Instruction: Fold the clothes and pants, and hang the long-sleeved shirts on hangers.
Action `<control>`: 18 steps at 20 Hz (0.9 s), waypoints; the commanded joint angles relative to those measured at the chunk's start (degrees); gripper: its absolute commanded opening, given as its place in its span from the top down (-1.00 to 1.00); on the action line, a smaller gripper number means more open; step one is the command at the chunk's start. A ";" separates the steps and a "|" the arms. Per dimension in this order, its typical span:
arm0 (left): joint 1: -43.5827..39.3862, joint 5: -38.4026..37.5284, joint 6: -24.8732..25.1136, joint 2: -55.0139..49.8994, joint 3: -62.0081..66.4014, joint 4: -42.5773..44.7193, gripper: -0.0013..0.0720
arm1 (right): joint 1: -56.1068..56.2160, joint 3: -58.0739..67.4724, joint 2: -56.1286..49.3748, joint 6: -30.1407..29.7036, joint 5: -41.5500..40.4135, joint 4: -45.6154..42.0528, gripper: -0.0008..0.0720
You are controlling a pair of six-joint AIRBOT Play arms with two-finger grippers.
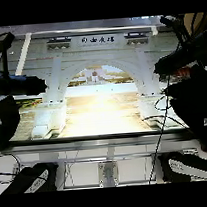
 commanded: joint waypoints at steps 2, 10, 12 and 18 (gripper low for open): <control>0.00 0.02 0.02 0.02 0.00 0.02 0.89 | 0.07 -0.04 -0.04 0.02 0.02 0.31 0.96; 0.00 0.02 0.02 0.02 0.00 0.02 0.89 | 0.07 -0.04 -0.04 1.51 -0.72 0.48 0.96; 0.00 1.64 1.20 -0.28 0.00 0.46 0.88 | 0.07 -0.02 -0.04 1.99 -0.83 0.50 0.96; 1.25 2.01 0.74 -5.42 0.00 43.41 -0.89 | 0.07 -0.04 -0.04 3.13 -1.46 1.07 0.96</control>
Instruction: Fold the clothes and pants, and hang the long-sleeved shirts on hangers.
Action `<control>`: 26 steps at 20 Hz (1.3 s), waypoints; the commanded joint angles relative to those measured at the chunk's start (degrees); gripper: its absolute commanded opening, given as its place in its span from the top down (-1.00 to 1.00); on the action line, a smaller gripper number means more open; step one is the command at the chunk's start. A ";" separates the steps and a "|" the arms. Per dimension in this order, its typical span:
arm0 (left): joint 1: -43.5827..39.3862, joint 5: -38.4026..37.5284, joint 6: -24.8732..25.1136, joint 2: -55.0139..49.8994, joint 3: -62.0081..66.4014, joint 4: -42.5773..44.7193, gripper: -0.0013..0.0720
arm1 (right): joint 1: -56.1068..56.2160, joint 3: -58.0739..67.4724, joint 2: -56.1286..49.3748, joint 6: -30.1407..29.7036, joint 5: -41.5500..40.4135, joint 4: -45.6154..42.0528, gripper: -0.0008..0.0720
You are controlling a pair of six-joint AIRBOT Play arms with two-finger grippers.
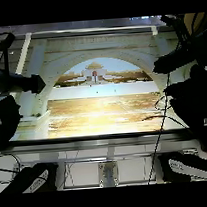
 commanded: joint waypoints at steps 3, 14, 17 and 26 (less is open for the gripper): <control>10.10 0.68 -3.32 -8.79 0.00 29.70 -0.89 | 0.07 -0.02 0.00 0.76 -2.84 1.70 0.96; 25.88 0.04 -4.72 -39.65 0.00 28.55 -0.89 | 0.07 -0.02 0.00 0.76 -10.34 2.75 0.96; 26.18 0.37 -4.72 -44.74 0.00 28.61 -0.89 | 0.07 -0.02 0.00 0.76 -10.32 2.75 0.96; 31.50 6.49 -4.24 -46.23 0.00 30.03 0.90 | 0.07 -0.02 0.00 0.76 -10.34 2.73 0.96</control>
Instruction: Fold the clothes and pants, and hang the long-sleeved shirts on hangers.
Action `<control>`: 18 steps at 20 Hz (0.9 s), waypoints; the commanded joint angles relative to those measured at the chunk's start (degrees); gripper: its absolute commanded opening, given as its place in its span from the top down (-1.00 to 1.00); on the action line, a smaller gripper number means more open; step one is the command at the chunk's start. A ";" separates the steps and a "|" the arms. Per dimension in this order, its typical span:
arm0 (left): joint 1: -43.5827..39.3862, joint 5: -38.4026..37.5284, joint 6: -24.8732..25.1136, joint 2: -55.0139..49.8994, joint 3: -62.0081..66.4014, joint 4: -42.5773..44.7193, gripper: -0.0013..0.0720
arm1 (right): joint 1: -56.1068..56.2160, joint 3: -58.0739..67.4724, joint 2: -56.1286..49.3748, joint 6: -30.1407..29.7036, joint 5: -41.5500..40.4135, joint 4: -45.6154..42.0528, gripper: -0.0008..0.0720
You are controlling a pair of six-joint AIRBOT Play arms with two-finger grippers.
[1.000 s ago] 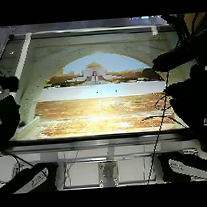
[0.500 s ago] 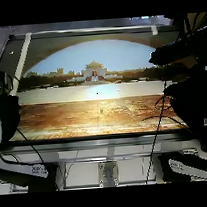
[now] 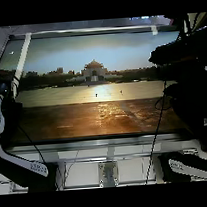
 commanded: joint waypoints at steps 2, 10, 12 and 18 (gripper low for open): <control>2.64 -1.09 2.43 0.22 0.00 1.38 0.89 | 0.07 0.00 0.00 -0.02 -0.02 -0.09 0.96; -8.26 -4.66 3.02 19.69 0.00 -6.08 0.89 | 0.02 6.45 0.07 -0.31 16.11 -13.38 0.96; -14.38 -2.16 3.02 26.91 0.00 -15.23 0.89 | 0.00 9.20 0.11 -0.72 19.28 -16.98 0.96; -35.69 7.21 2.97 34.53 -0.09 -43.67 0.89 | 0.00 11.56 0.94 -3.89 19.15 -18.29 0.96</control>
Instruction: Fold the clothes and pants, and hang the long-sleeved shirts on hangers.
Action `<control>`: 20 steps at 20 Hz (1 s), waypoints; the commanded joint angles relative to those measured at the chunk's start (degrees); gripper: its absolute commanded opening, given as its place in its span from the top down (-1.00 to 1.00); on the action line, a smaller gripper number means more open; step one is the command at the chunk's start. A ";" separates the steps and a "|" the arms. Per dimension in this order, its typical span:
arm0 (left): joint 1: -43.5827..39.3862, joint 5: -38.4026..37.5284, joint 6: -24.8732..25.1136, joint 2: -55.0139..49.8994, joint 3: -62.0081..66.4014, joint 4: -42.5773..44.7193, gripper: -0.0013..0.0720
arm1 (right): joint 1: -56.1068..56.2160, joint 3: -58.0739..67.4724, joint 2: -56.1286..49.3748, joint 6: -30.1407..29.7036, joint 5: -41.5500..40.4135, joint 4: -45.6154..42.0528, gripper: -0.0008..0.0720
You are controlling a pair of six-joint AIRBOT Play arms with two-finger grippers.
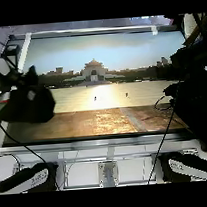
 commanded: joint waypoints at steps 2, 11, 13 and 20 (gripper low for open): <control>-17.94 6.01 0.02 0.39 -0.07 -13.97 0.89 | 0.00 0.98 0.22 -3.69 1.11 -1.60 0.96; -31.95 8.46 -2.84 -7.41 4.59 2.75 -0.95 | 0.02 0.76 -2.27 -2.71 -5.79 6.14 0.23; -28.02 11.02 -9.09 -4.39 5.29 15.13 -0.95 | 0.02 0.76 -5.60 -2.82 -7.28 13.86 0.21; -2.25 5.66 -3.08 -14.12 5.25 -4.87 -0.94 | 0.07 0.76 -23.71 -2.32 -10.25 20.17 -0.41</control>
